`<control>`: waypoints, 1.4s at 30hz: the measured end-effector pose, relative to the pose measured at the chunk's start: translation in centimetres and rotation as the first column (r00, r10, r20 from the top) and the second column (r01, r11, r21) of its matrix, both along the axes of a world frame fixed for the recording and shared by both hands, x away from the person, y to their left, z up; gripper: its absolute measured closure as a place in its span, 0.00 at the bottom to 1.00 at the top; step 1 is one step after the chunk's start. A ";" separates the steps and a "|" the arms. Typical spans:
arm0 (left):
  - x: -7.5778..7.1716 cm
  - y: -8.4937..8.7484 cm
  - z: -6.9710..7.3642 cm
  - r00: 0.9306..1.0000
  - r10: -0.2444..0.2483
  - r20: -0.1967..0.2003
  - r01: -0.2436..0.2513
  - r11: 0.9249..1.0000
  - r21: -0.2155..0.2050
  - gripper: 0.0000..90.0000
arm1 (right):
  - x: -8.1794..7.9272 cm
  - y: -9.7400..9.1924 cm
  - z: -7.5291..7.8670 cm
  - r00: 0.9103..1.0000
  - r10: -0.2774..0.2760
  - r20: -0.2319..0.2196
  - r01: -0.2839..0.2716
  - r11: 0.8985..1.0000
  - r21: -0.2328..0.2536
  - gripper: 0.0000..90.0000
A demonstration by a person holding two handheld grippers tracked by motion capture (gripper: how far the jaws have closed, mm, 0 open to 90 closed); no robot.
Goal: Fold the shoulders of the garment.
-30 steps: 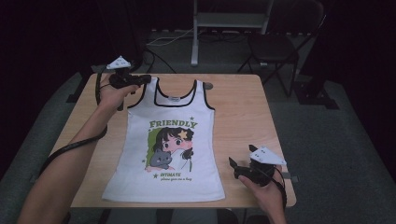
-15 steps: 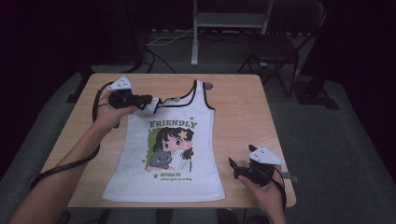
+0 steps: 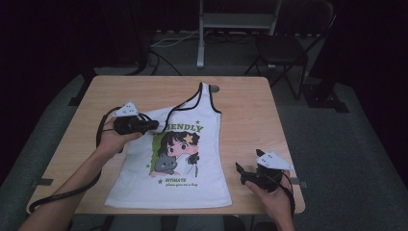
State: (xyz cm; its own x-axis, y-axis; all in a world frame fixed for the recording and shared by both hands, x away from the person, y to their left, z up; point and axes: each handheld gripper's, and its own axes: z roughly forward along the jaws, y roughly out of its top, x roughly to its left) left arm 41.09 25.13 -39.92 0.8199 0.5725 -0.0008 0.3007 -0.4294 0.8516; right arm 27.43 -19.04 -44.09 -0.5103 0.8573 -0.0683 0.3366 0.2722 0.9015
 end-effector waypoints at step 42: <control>1.4 -1.8 -1.8 0.995 0.004 -0.101 0.010 0.990 0.139 0.66 | 0.0 0.0 0.0 1.000 0.000 0.000 0.000 1.000 0.003 0.15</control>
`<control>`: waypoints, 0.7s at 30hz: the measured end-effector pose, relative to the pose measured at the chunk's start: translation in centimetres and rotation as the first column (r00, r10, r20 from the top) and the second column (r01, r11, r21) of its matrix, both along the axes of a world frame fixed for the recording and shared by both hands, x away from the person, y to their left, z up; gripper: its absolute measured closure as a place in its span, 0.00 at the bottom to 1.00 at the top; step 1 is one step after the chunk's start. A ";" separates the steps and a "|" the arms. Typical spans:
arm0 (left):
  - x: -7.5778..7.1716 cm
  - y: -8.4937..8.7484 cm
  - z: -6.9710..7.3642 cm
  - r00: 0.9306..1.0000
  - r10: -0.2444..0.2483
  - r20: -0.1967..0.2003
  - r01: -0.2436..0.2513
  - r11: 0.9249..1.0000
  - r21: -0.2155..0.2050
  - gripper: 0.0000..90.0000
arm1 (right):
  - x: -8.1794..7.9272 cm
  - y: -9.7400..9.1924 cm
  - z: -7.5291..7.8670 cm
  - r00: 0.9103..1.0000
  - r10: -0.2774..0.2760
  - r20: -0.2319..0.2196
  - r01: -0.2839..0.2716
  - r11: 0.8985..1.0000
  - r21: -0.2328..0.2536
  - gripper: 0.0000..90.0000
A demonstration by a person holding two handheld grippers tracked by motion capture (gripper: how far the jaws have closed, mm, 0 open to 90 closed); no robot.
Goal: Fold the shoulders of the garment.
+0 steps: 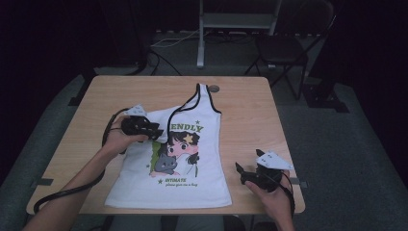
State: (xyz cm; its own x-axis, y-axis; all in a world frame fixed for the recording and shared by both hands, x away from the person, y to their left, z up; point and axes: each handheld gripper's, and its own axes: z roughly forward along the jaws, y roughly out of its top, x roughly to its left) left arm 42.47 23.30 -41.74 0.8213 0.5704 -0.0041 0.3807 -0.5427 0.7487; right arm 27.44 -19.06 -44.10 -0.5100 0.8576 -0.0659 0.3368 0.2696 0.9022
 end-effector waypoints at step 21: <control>-2.5 1.0 -0.5 0.996 0.079 0.049 -0.077 0.996 -0.037 0.43 | 0.0 0.1 0.0 1.000 0.000 0.001 0.000 1.000 -0.007 0.15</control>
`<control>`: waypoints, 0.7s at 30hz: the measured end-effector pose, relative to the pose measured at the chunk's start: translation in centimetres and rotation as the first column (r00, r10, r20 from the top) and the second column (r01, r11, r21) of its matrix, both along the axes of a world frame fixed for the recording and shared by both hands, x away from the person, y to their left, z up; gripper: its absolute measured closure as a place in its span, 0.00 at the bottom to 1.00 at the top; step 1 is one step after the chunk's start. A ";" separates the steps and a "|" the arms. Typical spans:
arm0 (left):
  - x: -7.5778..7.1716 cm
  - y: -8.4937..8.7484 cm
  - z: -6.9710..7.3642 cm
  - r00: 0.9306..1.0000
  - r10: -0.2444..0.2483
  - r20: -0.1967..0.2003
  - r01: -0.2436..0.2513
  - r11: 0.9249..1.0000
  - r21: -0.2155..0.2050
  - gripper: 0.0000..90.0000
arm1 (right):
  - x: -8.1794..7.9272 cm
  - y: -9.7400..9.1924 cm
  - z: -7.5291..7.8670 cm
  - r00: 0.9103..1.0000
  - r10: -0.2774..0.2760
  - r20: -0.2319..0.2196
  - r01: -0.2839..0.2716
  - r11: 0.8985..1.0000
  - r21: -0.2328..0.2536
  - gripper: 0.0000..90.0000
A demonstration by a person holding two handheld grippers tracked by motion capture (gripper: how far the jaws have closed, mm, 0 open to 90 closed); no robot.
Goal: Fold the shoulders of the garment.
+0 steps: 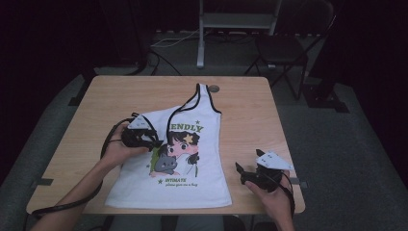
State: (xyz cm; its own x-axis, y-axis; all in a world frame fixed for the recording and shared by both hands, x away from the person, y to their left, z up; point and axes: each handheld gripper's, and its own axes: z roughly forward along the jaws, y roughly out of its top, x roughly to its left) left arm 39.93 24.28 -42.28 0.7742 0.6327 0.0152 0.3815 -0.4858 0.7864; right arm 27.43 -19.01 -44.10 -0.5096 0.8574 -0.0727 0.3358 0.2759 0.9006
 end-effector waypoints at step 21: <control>-4.8 9.8 2.8 0.972 0.222 0.082 -0.193 0.944 -0.268 0.22 | 0.0 0.0 0.0 1.000 -0.002 -0.004 0.002 1.000 -0.002 0.15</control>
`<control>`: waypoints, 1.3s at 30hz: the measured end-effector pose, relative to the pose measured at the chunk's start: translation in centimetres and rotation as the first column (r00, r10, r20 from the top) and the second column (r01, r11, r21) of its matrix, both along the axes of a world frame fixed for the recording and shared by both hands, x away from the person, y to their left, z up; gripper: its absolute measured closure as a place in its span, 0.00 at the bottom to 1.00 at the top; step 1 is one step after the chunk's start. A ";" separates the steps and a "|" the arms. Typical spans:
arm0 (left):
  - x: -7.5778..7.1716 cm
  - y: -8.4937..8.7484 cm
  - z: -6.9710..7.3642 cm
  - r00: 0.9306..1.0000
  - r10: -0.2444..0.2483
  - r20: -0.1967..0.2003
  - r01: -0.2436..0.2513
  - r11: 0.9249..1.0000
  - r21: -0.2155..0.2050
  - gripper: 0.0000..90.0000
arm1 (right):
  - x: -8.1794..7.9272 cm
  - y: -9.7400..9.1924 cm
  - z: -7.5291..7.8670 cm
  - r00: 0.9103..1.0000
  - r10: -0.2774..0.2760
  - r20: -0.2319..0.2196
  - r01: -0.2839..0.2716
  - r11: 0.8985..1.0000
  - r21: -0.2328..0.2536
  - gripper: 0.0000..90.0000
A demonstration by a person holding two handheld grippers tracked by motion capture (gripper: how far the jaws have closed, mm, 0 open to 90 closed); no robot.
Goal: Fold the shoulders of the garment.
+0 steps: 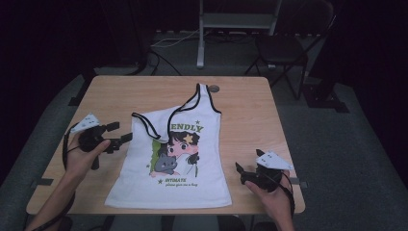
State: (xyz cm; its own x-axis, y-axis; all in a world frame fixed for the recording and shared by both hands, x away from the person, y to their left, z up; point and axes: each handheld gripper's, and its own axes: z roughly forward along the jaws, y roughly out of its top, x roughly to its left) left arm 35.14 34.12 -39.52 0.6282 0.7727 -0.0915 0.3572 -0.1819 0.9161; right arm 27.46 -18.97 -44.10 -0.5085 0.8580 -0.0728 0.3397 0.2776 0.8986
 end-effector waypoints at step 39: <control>-8.9 8.9 -3.0 0.967 0.206 0.148 -0.196 0.977 -0.079 0.22 | 0.2 -0.1 0.0 1.000 -0.003 -0.007 0.003 1.000 0.004 0.15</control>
State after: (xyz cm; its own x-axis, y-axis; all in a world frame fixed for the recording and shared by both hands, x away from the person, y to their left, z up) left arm 26.20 43.06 -42.56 0.4710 0.8802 -0.0583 0.2335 -0.0607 0.9705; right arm 27.68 -19.06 -44.10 -0.5066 0.8597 -0.0652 0.3472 0.2726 0.8973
